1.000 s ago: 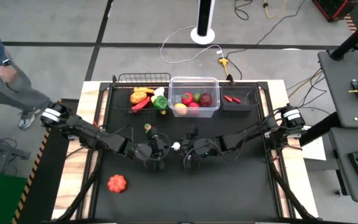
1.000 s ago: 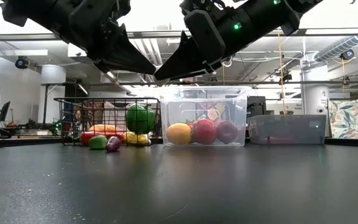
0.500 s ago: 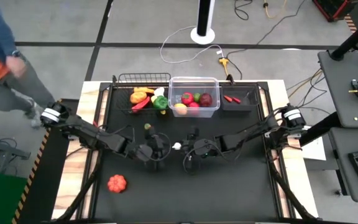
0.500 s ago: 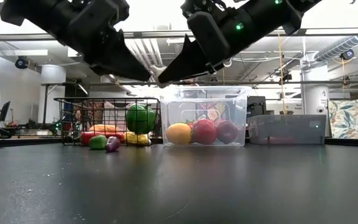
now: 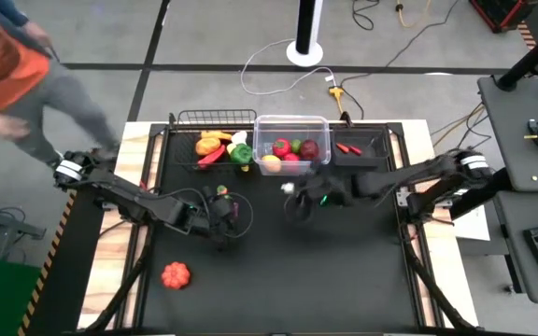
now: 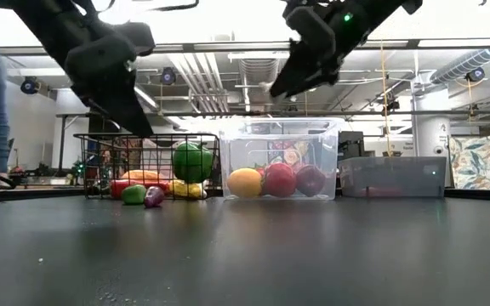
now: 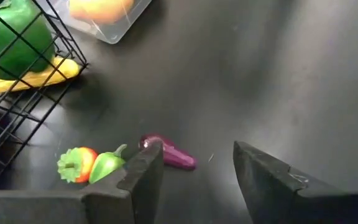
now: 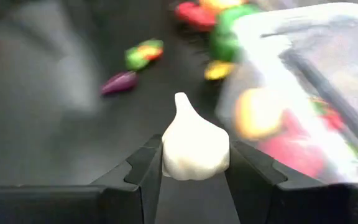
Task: Sort produce into baskets
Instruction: Put the garlic into the black bin
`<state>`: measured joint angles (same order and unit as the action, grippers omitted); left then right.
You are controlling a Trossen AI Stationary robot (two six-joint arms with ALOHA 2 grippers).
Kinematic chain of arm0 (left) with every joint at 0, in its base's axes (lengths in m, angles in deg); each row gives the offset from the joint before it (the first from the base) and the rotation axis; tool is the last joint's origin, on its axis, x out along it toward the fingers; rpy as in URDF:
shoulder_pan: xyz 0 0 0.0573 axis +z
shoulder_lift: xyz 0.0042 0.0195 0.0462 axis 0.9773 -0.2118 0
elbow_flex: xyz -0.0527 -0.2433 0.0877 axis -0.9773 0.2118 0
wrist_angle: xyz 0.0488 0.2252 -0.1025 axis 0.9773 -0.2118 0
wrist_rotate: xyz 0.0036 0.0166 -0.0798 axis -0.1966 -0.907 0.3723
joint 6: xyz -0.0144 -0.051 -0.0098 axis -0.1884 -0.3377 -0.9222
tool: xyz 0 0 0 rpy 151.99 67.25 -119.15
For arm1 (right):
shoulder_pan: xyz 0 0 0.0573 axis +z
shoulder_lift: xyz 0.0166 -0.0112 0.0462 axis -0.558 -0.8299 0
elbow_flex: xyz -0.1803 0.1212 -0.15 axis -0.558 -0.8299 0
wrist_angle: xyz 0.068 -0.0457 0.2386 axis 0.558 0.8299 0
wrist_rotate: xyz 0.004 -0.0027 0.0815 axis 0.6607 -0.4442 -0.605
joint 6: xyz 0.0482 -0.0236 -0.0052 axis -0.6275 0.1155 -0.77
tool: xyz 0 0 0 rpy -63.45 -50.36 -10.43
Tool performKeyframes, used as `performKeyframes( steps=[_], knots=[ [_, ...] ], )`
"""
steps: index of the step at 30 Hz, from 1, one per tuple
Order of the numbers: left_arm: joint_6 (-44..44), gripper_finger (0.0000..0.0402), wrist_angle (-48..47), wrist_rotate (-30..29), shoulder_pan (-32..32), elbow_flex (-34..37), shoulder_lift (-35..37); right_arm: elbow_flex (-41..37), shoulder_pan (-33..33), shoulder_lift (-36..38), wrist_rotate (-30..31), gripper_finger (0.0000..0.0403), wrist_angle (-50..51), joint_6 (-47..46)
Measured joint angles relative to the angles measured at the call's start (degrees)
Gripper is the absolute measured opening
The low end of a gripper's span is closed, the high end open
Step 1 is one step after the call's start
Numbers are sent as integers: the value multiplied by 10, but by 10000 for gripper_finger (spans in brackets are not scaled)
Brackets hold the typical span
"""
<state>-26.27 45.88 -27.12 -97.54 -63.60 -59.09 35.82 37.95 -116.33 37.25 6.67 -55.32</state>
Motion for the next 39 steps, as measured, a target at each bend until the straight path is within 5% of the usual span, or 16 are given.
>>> performKeyframes(
  steps=[10, 20, 31, 39],
  knots=[
    [-15, 170, -50, -4, 0, -63, 0, 0, -163, 136, 1, 145, 161, -194],
    [-13, 170, -100, -35, 0, -96, -1, -2, -326, 120, 1, 146, 365, -288],
    [-24, 170, -100, -35, 0, -90, -2, -7, -377, 46, 9, 148, 379, -272],
    [-30, 170, -99, -35, 0, -90, -2, -6, -381, 40, 17, 199, 376, -271]
  ],
)
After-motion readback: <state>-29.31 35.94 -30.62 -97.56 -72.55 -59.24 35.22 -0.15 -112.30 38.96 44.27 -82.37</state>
